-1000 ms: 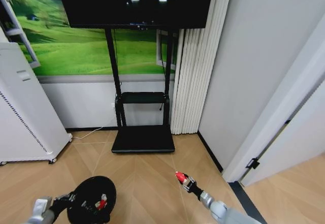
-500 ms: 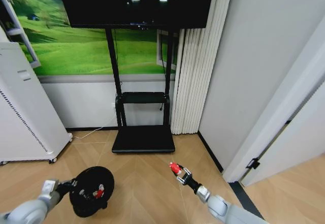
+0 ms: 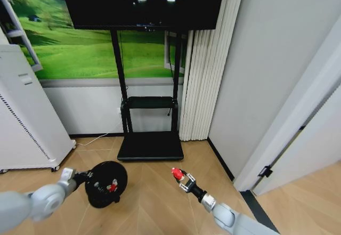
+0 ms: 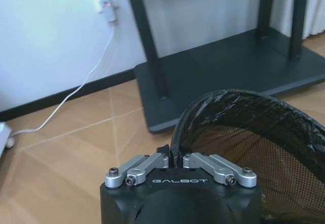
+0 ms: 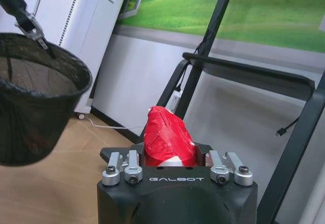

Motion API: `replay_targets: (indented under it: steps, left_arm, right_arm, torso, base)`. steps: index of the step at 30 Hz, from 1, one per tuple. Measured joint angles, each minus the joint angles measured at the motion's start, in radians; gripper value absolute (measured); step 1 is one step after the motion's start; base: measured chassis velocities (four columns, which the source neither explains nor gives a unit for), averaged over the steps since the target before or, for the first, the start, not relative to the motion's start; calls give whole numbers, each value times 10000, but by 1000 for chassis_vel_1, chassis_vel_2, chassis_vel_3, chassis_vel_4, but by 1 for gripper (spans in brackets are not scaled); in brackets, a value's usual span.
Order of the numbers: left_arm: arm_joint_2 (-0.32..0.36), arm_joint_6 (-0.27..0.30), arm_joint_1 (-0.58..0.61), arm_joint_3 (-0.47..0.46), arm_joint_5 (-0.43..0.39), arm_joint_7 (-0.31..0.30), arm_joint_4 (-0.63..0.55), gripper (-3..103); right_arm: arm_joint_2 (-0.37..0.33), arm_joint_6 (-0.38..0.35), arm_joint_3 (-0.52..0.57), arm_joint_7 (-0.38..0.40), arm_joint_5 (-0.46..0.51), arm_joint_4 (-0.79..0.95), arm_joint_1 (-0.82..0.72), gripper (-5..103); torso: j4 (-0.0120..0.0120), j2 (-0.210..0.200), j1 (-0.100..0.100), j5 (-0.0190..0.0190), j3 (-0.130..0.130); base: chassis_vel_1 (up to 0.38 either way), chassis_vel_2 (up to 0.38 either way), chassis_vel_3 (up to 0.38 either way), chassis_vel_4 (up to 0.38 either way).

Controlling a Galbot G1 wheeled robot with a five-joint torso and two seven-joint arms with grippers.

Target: Pick up the trash bin and place the garbage on the floor into it.

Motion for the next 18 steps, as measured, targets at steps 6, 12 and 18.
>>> replay_targets:
  steps: [6, 12, 18]
  left_arm:
    - [1106, 2, 43, -114, -427, -93, -71, 7]
    - [2166, -75, 153, -322, -856, -226, -125, 7]
    - [2865, -163, 324, -531, -1159, -458, -261, 7]
  right_arm:
    - [-21, -13, 174, 24, -1, 360, 16, 51]
    - [-180, -47, 296, 37, 7, 903, -80, 51]
    - [-357, -183, 280, 85, 28, 1474, -40, 51]
  torso:
    - [1, 0, 0, 0, -1]
    - [-2, 0, 0, 1, -1]
    - [0, -1, 0, 0, -1]
  base:
    - [0, 0, 0, 0]
    - [0, 0, 0, 0]
    - [0, 0, 0, 0]
